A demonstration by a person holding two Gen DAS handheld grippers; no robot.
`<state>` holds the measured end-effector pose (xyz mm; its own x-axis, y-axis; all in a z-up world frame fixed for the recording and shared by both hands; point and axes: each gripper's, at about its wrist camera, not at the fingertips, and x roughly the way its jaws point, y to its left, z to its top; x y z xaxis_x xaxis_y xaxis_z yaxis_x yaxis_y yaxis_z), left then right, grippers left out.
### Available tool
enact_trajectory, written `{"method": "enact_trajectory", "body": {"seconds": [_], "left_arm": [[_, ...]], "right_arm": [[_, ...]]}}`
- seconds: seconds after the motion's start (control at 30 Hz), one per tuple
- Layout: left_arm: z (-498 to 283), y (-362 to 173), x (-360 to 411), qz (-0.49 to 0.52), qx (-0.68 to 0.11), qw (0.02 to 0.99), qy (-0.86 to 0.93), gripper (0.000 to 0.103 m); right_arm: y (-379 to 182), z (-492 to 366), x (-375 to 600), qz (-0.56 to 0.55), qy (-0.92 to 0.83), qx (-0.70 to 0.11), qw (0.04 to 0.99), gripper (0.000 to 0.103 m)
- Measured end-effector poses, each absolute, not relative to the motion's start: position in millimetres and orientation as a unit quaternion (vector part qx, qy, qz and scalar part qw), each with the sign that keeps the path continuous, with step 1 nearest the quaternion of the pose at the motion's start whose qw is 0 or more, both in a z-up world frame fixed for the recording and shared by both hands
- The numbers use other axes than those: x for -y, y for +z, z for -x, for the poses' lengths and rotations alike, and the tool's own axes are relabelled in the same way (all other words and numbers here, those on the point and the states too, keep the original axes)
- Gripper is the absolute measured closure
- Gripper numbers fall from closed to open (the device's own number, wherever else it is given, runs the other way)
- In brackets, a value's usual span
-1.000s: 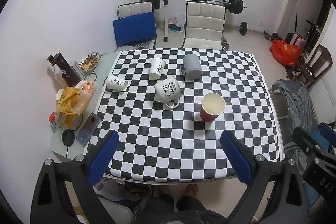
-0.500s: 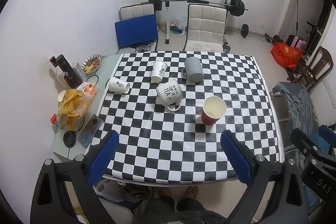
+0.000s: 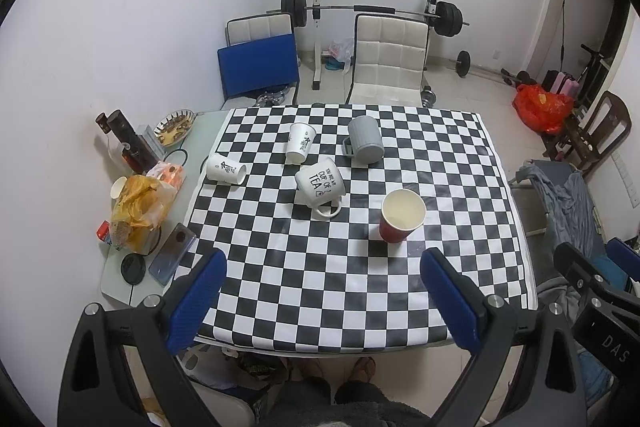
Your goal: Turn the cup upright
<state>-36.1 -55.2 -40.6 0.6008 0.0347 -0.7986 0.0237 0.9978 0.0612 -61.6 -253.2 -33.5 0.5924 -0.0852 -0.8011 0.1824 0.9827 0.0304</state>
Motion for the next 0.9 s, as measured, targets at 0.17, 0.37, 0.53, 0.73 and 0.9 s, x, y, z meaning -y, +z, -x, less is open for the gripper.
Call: {"method": "enact_trajectory", "body": {"seconds": [0.17, 0.37, 0.53, 0.73, 0.9], "left_arm": [[36.4, -41.3, 54.5, -0.033, -0.447, 0.894, 0.003, 0.004], [36.7, -41.9, 54.2, -0.032, -0.448, 0.894, 0.003, 0.004], [37.3, -42.0, 54.3, -0.033, -0.447, 0.894, 0.003, 0.004], [38.1, -42.9, 53.3, -0.032, -0.447, 0.894, 0.004, 0.004], [38.7, -44.1, 52.3, -0.031, -0.446, 0.894, 0.004, 0.004]], "right_arm": [[-32.3, 62.2, 254.9, -0.055, -0.076, -0.444, 0.891, 0.011], [-32.6, 63.6, 254.4, -0.054, -0.076, -0.443, 0.891, 0.01], [-32.2, 63.3, 255.8, -0.054, -0.076, -0.443, 0.892, 0.01], [-33.0, 64.4, 254.6, -0.054, -0.077, -0.443, 0.892, 0.01], [-33.2, 64.9, 254.5, -0.054, -0.076, -0.443, 0.892, 0.01]]}}
